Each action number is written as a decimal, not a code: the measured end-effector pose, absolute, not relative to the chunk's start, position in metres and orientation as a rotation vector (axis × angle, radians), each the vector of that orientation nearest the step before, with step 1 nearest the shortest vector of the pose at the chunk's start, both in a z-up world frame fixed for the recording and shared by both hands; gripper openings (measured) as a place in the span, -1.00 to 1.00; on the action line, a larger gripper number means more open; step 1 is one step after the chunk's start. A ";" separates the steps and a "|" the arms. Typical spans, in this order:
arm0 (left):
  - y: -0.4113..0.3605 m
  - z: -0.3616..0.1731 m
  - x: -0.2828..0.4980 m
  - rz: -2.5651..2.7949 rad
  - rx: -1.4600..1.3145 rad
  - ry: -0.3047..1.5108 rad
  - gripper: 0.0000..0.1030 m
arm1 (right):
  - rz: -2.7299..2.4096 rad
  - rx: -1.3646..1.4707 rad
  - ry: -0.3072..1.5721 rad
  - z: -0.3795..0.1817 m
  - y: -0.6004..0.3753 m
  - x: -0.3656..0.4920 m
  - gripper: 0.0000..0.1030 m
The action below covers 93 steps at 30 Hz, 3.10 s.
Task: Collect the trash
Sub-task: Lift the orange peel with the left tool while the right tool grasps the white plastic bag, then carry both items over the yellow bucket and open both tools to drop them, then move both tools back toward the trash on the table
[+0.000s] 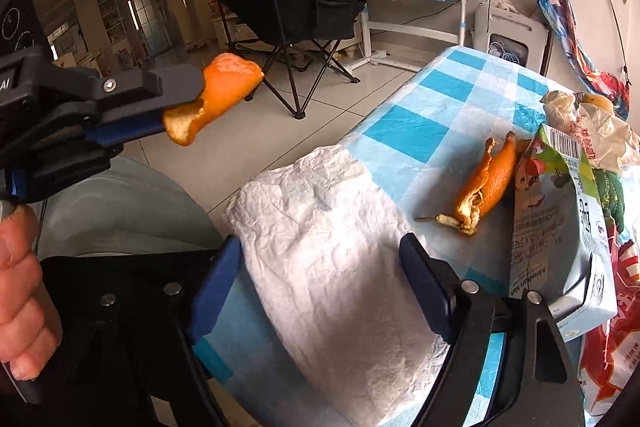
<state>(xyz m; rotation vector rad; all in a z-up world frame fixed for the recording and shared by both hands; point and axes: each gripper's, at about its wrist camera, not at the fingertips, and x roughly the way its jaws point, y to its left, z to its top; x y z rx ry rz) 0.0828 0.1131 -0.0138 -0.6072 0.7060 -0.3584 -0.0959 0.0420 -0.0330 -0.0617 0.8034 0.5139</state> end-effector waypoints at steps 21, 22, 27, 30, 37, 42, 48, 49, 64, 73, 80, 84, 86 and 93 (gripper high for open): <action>0.086 -0.003 0.068 -0.365 -0.469 0.697 -0.67 | 0.511 0.211 0.810 -0.018 -0.004 -0.131 -0.88; 0.082 -0.001 0.063 -0.366 -0.452 0.694 -0.67 | 0.522 0.226 0.802 -0.014 -0.009 -0.140 -0.88; 0.065 0.006 0.028 -0.386 -0.398 0.704 -0.67 | 0.564 0.242 0.764 0.011 -0.031 -0.189 -0.88; 0.053 0.008 0.008 -0.398 -0.373 0.715 -0.67 | 0.571 0.244 0.778 0.015 -0.041 -0.217 -0.88; 0.023 0.015 -0.032 -0.423 -0.282 0.727 -0.67 | 0.501 0.286 0.962 -0.031 -0.062 -0.260 -0.88; 0.002 0.007 -0.052 -0.439 -0.240 0.761 -0.67 | 0.426 0.329 1.155 -0.078 -0.063 -0.245 -0.82; -0.023 -0.013 -0.066 -0.458 -0.169 0.823 -0.67 | 0.340 0.303 1.215 -0.091 -0.062 -0.238 -0.10; -0.026 -0.016 -0.067 -0.460 -0.157 0.834 -0.67 | 0.322 0.306 1.194 -0.087 -0.065 -0.240 0.02; -0.074 -0.050 -0.084 -0.403 0.092 0.943 0.08 | 0.191 0.394 0.768 -0.022 -0.119 -0.281 0.36; -0.055 -0.017 -0.101 -0.223 0.098 0.755 0.67 | 0.144 0.249 0.601 0.020 -0.120 -0.325 0.66; -0.049 -0.012 -0.101 -0.166 0.094 0.708 0.76 | 0.128 0.222 0.616 0.014 -0.117 -0.317 0.71; -0.042 -0.012 -0.099 -0.152 0.074 0.712 0.76 | 0.128 0.203 0.635 0.010 -0.111 -0.315 0.71; -0.039 -0.012 -0.099 -0.144 0.059 0.706 0.78 | 0.132 0.185 0.635 0.010 -0.107 -0.316 0.71; -0.033 -0.011 -0.096 -0.134 0.038 0.700 0.82 | 0.133 0.160 0.655 0.007 -0.101 -0.314 0.71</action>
